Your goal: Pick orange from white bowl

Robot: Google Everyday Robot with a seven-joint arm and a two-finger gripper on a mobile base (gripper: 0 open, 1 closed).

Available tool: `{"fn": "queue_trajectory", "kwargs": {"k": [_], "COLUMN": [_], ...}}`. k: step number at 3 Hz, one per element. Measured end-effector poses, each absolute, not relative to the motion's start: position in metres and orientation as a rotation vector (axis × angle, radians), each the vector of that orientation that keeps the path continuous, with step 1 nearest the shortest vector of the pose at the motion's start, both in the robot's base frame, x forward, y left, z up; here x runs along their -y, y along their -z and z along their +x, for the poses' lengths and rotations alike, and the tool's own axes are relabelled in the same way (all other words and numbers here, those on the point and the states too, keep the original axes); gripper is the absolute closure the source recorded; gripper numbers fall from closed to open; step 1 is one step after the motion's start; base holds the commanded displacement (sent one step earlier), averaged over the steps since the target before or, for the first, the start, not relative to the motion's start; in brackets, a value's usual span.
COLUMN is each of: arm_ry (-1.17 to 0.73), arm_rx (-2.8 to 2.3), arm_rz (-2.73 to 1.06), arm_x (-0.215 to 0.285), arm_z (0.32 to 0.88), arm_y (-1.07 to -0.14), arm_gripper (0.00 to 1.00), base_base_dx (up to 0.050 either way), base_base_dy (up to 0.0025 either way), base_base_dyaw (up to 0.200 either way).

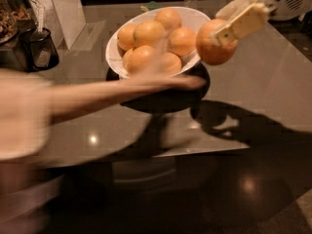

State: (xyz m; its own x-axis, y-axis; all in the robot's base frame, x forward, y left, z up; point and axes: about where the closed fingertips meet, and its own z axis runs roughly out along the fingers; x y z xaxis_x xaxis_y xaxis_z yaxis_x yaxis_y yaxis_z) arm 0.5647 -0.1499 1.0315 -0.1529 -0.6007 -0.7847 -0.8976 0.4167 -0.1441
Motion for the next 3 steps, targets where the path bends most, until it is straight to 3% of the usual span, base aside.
{"fn": "queue_trajectory", "kwargs": {"k": [3], "arm_ry": [-0.789], "arm_rx": [-2.237], "arm_rz": [-1.099], "arm_x": [0.238], "arm_z": [0.633], "arm_y": [-0.925], "arm_gripper": [1.0], "base_base_dx": [0.0], "base_base_dy": [0.0], "base_base_dyaw": [0.0]}}
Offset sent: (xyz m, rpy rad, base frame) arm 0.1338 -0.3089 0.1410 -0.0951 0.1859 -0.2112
